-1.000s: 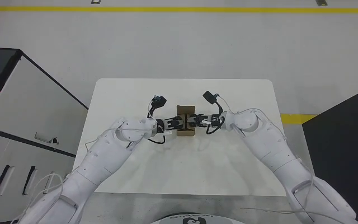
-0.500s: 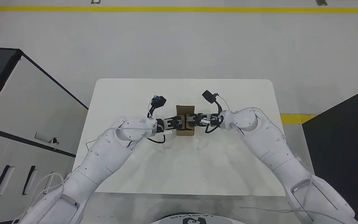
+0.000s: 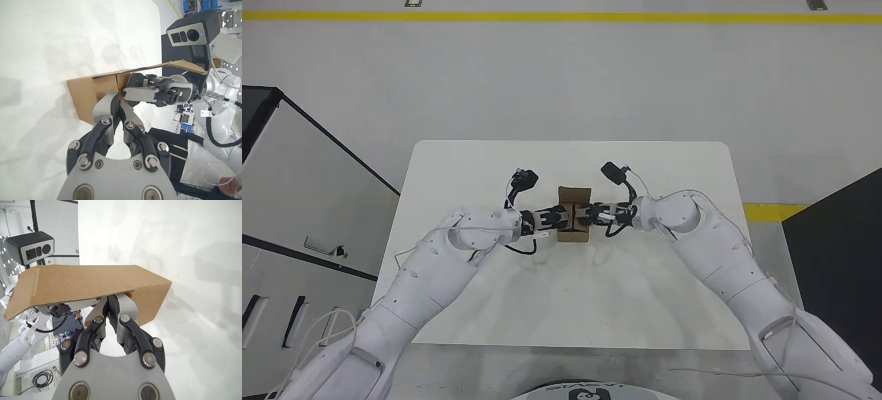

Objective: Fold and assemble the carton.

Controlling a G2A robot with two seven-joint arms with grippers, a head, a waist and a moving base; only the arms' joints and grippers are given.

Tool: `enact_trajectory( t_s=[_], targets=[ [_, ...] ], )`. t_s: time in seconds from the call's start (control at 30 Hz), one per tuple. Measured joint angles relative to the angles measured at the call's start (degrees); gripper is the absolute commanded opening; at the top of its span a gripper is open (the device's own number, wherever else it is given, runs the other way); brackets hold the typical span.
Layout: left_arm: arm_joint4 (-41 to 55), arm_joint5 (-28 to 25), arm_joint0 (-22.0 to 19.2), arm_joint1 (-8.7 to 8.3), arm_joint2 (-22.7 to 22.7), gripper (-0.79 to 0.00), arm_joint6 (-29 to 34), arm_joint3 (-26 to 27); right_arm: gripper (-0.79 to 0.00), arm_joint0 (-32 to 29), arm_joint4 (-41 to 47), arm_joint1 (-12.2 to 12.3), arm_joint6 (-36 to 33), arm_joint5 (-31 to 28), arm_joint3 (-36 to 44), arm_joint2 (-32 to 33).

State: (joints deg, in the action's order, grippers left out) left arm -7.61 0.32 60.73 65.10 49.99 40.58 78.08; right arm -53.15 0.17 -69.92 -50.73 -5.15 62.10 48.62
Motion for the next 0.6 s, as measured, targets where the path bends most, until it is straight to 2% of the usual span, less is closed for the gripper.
enact_trajectory(
  t_s=[0.6],
  targets=[
    [-0.60, -0.05, -0.08, 0.51, 0.69, -0.785, 0.45, -0.39, -0.785, -0.17, -0.48, -0.17, -0.12, -0.36, 0.09, 0.67]
  ],
)
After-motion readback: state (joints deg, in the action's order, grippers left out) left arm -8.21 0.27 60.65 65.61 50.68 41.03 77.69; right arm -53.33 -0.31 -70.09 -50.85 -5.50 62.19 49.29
